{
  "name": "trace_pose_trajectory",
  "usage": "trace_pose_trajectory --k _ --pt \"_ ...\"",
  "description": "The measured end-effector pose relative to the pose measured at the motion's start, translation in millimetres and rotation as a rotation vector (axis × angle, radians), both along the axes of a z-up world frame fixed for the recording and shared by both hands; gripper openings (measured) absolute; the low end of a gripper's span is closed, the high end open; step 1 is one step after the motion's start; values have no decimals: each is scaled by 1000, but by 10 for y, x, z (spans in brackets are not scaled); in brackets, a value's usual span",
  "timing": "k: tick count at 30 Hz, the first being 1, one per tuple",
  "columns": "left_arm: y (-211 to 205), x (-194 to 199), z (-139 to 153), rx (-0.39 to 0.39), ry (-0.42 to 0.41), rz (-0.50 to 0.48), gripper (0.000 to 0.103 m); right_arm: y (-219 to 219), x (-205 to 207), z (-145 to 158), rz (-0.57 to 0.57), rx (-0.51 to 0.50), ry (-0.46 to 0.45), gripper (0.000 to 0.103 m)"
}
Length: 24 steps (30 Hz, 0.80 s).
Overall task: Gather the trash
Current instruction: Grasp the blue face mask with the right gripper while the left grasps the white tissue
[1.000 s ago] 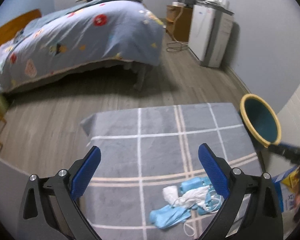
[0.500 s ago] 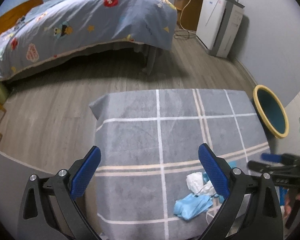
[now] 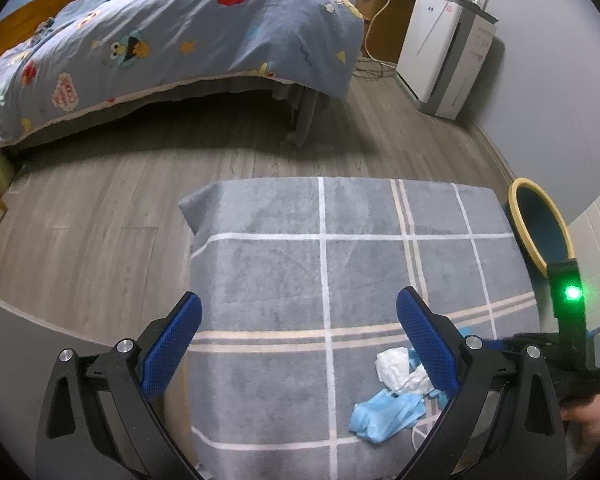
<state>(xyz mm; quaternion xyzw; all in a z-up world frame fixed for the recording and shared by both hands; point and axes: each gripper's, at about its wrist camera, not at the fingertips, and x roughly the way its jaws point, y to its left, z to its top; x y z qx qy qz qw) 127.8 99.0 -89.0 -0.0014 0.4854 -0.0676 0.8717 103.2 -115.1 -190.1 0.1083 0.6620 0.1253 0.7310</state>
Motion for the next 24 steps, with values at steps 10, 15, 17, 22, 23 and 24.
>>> trace_pose_trajectory --k 10,15,17,22,23,24 --pt "-146 12 -127 5 50 -44 97 -148 56 596 9 22 -127 2" --pt "-292 21 -194 19 62 -80 97 -420 269 963 10 15 -205 2" --pt "-358 34 -237 25 66 -94 97 -542 353 968 -9 -4 -218 2" --pt "-643 149 -435 53 89 -138 97 -850 502 588 -117 0 -153 2" --pt "-709 172 -471 48 93 -147 97 -870 514 540 -117 -17 -143 2" --pt "-793 195 -512 44 95 -159 97 -909 531 477 -115 -41 -130 3"
